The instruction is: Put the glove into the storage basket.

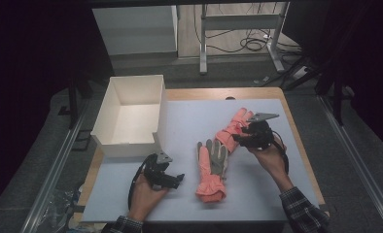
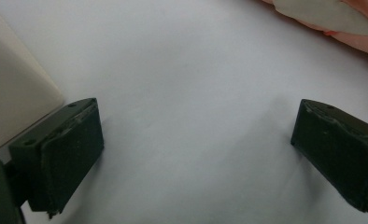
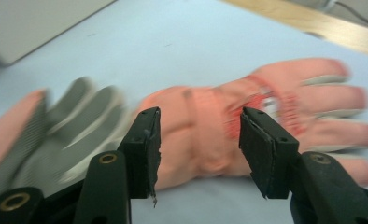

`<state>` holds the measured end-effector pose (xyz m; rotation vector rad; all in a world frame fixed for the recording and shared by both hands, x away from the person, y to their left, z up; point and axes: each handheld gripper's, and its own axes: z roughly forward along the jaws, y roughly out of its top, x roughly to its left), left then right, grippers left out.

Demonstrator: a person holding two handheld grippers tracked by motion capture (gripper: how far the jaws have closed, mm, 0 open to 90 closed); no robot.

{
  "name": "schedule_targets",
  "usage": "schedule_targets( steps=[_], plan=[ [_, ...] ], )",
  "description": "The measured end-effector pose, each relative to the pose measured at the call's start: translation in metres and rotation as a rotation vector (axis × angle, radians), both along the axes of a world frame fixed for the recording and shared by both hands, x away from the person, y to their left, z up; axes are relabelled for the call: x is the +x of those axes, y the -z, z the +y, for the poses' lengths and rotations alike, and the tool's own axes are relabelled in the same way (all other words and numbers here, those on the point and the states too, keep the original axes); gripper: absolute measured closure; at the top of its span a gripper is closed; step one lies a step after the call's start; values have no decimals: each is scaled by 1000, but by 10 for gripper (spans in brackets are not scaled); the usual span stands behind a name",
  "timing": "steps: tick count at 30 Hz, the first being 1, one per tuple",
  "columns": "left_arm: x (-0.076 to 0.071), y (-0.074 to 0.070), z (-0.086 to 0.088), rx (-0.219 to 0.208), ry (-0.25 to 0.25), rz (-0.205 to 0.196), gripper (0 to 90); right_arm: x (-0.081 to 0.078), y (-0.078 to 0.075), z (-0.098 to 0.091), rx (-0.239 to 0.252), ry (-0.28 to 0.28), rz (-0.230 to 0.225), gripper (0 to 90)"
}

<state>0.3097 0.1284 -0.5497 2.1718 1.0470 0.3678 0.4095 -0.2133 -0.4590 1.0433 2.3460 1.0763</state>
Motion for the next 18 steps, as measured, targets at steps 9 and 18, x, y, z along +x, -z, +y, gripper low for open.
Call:
schedule_targets(
  steps=[9, 18],
  plan=[
    [0, 0, 0, 5, 3, 1, 21, 37, 6, -1, -35, 103, 0, 465],
    [0, 0, 0, 5, 3, 1, 21, 64, 40, 0, -83, 160, 75, 477]
  ],
)
